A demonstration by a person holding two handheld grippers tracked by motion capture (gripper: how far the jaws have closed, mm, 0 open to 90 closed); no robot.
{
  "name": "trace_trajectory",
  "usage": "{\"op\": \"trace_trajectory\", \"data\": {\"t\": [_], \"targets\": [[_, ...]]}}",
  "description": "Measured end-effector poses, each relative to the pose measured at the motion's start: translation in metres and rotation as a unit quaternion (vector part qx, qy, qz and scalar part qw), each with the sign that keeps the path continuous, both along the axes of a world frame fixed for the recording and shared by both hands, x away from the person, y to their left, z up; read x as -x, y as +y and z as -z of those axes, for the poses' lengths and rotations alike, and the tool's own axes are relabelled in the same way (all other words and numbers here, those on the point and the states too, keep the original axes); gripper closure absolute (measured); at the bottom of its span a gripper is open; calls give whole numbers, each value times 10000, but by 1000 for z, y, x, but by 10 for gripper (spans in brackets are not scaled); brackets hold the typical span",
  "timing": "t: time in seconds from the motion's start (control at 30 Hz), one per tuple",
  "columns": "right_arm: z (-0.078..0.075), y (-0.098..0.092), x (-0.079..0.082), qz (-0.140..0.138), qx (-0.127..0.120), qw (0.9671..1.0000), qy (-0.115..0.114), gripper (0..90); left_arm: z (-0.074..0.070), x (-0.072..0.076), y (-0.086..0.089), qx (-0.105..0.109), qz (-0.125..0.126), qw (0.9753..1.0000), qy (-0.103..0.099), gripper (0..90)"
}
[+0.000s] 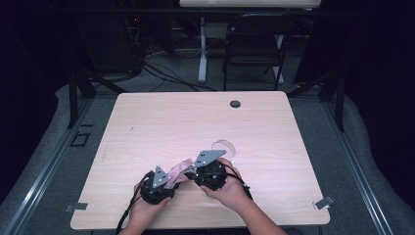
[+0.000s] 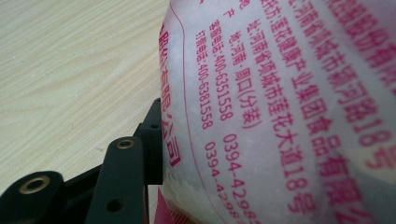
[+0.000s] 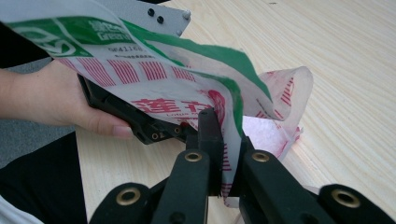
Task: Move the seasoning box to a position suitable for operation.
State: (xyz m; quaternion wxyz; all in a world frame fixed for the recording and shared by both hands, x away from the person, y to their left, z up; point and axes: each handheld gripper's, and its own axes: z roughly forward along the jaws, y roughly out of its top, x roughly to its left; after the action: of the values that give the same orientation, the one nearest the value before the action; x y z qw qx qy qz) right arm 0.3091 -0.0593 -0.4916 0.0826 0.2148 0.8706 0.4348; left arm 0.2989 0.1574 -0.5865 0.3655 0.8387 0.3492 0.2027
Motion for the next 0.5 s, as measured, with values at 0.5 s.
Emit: {"op": "trace_trajectory", "data": {"t": [0.5], "targets": [[-8,-7,3,-43,-252,9997,-48,892,-13,5,-1,-149,55,9996,-234,565]]}}
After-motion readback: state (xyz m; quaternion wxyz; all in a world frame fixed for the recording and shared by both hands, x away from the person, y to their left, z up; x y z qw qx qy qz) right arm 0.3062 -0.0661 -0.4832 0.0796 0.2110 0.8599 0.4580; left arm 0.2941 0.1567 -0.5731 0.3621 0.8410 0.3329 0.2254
